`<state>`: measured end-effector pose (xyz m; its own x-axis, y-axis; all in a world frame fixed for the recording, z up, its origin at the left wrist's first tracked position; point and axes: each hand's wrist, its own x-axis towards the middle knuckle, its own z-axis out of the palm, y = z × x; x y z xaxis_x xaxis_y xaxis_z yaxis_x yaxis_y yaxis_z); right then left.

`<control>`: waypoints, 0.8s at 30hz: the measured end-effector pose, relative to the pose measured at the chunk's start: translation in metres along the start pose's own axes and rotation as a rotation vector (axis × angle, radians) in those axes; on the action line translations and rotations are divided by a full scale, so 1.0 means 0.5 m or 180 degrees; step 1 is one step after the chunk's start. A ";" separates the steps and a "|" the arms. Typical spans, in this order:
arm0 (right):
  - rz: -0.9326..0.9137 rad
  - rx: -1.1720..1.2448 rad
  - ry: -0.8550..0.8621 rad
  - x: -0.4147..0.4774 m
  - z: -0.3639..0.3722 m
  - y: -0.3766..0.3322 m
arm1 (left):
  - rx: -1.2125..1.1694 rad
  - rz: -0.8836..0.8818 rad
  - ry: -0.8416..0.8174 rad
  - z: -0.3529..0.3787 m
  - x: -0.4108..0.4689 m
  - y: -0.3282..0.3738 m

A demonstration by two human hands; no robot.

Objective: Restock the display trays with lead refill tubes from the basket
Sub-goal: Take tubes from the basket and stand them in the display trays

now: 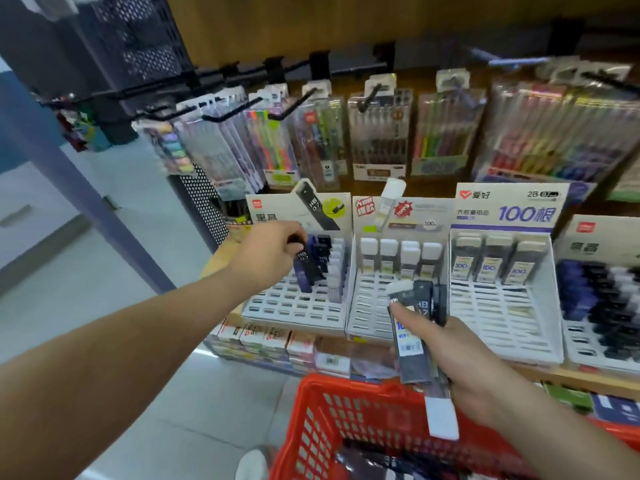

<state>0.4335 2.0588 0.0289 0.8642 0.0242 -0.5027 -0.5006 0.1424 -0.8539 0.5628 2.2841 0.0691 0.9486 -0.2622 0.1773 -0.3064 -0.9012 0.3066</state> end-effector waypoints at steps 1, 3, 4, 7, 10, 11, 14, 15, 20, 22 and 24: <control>0.0014 0.0014 -0.0048 0.003 -0.001 -0.001 | 0.0007 0.0001 0.0026 0.006 0.007 0.001; 0.0067 0.0062 -0.0090 0.019 -0.009 0.007 | 0.0096 0.0019 -0.0002 0.018 0.020 0.003; 0.0089 0.0065 -0.0087 0.026 -0.011 0.011 | 0.0125 0.0063 -0.0046 0.024 0.025 0.001; 0.0097 0.0182 -0.0186 0.041 -0.016 0.021 | 0.0137 0.0155 -0.0180 0.038 0.036 -0.008; 0.0163 0.0366 -0.0061 0.054 -0.023 0.036 | 0.0051 0.0126 -0.0262 0.035 0.035 -0.012; 0.0165 0.0408 -0.0042 0.058 -0.026 0.041 | 0.0028 0.0123 -0.0257 0.034 0.034 -0.012; 0.0115 0.0532 0.0023 0.062 -0.027 0.046 | -0.0030 0.0162 -0.0251 0.034 0.032 -0.008; 0.0095 0.0557 0.0036 0.062 -0.027 0.045 | -0.0084 0.0140 -0.0274 0.034 0.032 -0.007; 0.0062 0.0588 0.0037 0.058 -0.026 0.045 | -0.0011 0.0210 -0.0428 0.036 0.039 0.007; 0.0090 0.0576 0.0014 0.054 -0.026 0.042 | 0.0151 0.0225 -0.0450 0.042 0.043 0.012; 0.0118 0.0602 -0.0008 0.049 -0.025 0.039 | 0.0290 0.0209 -0.0443 0.053 0.046 0.016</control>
<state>0.4442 2.0498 -0.0018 0.8456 0.0354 -0.5326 -0.5137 0.3249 -0.7941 0.5841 2.2617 0.0508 0.9305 -0.3611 0.0612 -0.3656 -0.9064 0.2116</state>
